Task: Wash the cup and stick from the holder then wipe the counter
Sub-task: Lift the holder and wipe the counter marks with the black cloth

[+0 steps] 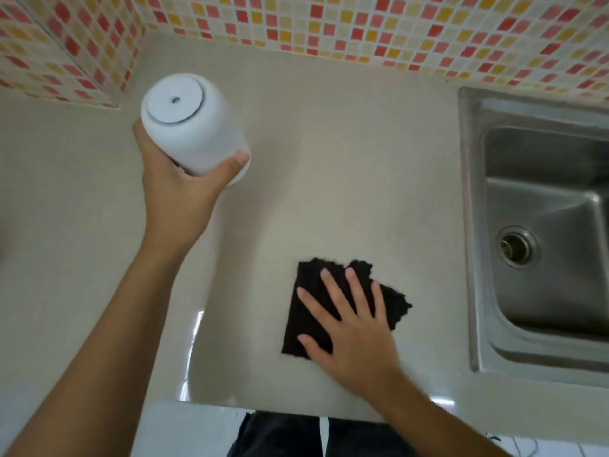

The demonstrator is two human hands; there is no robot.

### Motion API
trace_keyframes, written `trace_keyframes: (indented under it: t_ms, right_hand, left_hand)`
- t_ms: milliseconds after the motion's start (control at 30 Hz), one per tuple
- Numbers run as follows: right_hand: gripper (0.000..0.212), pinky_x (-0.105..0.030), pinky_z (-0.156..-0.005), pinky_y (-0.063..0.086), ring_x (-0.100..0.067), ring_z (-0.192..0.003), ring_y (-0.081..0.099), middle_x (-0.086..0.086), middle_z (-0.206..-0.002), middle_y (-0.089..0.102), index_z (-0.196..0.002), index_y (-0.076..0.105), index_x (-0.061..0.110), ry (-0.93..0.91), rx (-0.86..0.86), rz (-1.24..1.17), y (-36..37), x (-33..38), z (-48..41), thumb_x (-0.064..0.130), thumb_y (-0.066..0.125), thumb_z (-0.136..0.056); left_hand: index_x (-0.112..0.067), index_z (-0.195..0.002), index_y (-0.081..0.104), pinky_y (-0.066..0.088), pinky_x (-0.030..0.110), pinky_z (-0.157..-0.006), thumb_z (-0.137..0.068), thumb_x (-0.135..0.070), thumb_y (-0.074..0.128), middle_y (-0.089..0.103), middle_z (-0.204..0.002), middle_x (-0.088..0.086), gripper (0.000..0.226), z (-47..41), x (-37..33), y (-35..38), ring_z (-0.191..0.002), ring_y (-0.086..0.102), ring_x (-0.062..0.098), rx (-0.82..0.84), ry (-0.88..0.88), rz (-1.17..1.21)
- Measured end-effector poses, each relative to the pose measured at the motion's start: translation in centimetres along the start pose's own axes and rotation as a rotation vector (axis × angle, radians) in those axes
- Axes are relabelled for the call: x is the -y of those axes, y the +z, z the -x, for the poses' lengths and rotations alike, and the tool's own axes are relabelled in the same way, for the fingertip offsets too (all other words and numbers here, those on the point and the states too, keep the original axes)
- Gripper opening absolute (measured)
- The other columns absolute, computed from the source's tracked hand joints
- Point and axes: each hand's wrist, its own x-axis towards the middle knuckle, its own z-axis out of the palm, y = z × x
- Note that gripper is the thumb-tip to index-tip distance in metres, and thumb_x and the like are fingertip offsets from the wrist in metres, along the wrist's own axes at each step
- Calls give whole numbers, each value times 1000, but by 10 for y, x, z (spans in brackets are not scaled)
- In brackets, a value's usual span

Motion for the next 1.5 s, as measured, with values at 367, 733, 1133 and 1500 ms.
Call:
trace_keyframes:
  t_ms: [367,733,1133,1500]
  right_hand:
    - [63,-57,-116,-3,-33,-148,-2,-1,-163,6,-152,13,39,425,-87,-58,-27,-49,-238,64,16,-95]
    - [60,-53,-117,15,-26,-149,12,4,-161,18,-150,23,41,201,-32,-54,5,-13,31,64,32,-95]
    - [64,-55,-117,-6,-36,-148,-7,-7,-163,-1,-154,2,32,646,-96,-102,-34,-51,-220,60,11,-97]
    - [65,-49,-118,-1,-28,-149,7,1,-162,14,-151,19,39,235,-47,-80,-47,-62,-270,67,25,-93]
  left_hand:
    - [-10,-142,27,45,35,-106,-73,-36,85,49,-140,0,94,15,10,-33,-124,53,4,-21,4,-63]
    - [-8,-144,25,44,34,-108,-71,-36,85,47,-142,-2,99,-4,-21,6,-127,49,3,20,48,-1]
    - [-13,-145,28,46,17,-99,-71,-22,86,48,-142,0,95,-1,-19,-14,-125,52,3,6,49,5]
    - [-15,-145,30,46,9,-92,-70,-23,87,48,-142,-2,95,-3,-23,-12,-126,51,4,54,45,-56]
